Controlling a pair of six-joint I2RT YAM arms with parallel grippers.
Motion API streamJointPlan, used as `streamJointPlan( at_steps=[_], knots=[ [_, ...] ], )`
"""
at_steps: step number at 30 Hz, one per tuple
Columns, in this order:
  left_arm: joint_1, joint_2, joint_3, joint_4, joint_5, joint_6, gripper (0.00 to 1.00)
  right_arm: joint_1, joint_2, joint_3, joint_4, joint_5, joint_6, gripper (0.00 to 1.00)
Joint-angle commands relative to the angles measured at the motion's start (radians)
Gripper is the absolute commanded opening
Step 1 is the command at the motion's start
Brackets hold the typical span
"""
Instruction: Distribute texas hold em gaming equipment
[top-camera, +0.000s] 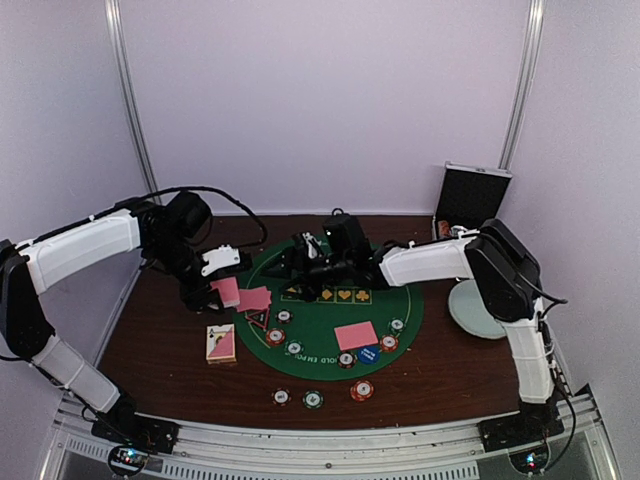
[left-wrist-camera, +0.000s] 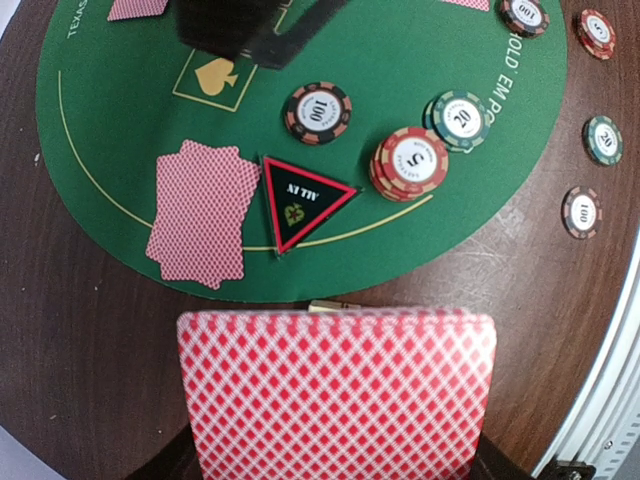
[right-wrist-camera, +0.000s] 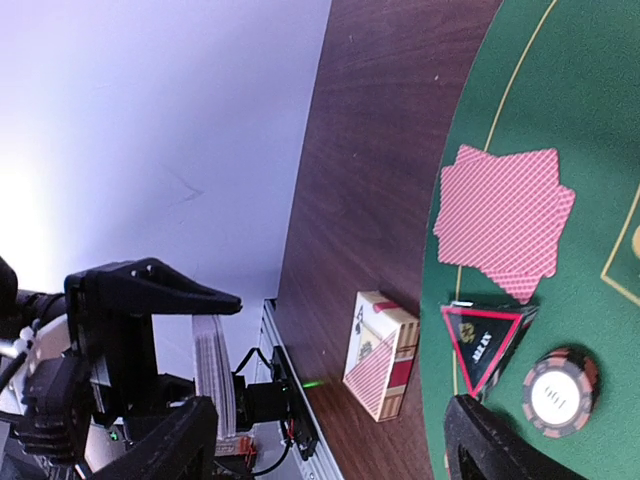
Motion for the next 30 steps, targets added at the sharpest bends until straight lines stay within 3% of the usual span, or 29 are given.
streamJointPlan(
  at_steps=[1,30],
  knots=[
    [0.001,-0.001,0.046,0.007,0.036,-0.019,0.04,0.052,-0.066,-0.074,0.152,-0.05,0.04,0.82],
    [0.001,0.009,0.075,-0.013,0.071,-0.038,0.04,0.135,0.111,0.138,0.229,-0.066,0.167,0.83]
  ],
)
